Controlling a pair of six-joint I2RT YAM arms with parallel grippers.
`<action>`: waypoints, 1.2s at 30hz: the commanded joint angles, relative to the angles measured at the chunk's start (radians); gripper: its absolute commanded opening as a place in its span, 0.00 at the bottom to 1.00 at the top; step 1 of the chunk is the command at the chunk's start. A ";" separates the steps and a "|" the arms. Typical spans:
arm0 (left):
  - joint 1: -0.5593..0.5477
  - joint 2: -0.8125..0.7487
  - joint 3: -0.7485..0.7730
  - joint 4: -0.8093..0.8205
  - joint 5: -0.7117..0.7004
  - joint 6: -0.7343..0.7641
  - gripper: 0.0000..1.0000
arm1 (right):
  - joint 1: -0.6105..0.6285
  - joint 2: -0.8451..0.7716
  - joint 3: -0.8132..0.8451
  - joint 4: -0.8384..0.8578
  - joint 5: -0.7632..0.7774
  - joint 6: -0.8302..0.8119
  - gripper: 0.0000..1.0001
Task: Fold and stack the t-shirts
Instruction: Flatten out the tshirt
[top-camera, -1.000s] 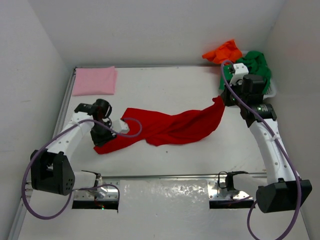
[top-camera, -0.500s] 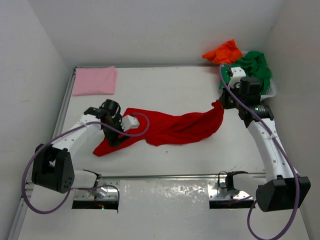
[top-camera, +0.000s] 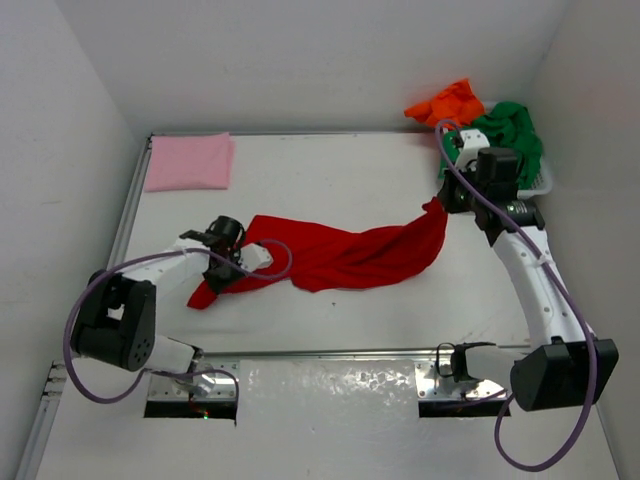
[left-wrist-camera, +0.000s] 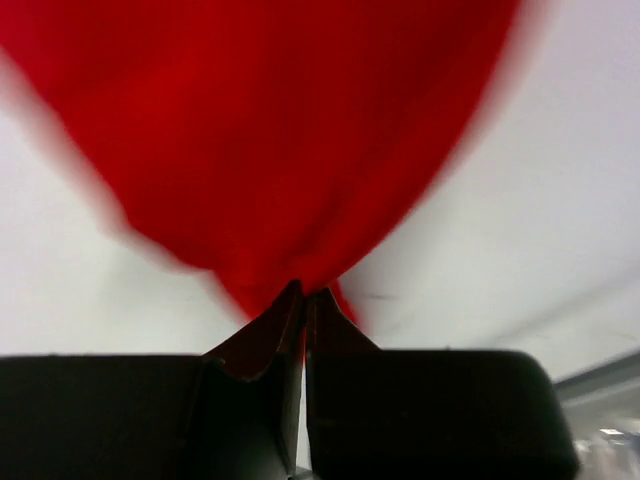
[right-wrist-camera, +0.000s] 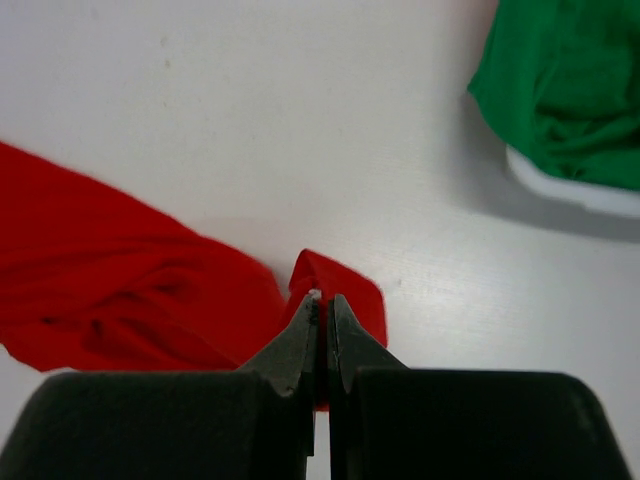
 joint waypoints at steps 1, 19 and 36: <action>0.082 -0.090 0.169 0.100 -0.076 -0.024 0.00 | -0.004 0.023 0.189 0.043 0.006 0.000 0.00; 0.232 -0.086 1.037 -0.105 -0.001 -0.122 0.00 | -0.004 0.046 0.745 -0.015 0.013 -0.046 0.00; 0.236 -0.043 0.789 -0.014 -0.010 0.044 0.00 | -0.002 -0.149 0.259 0.187 -0.229 0.167 0.00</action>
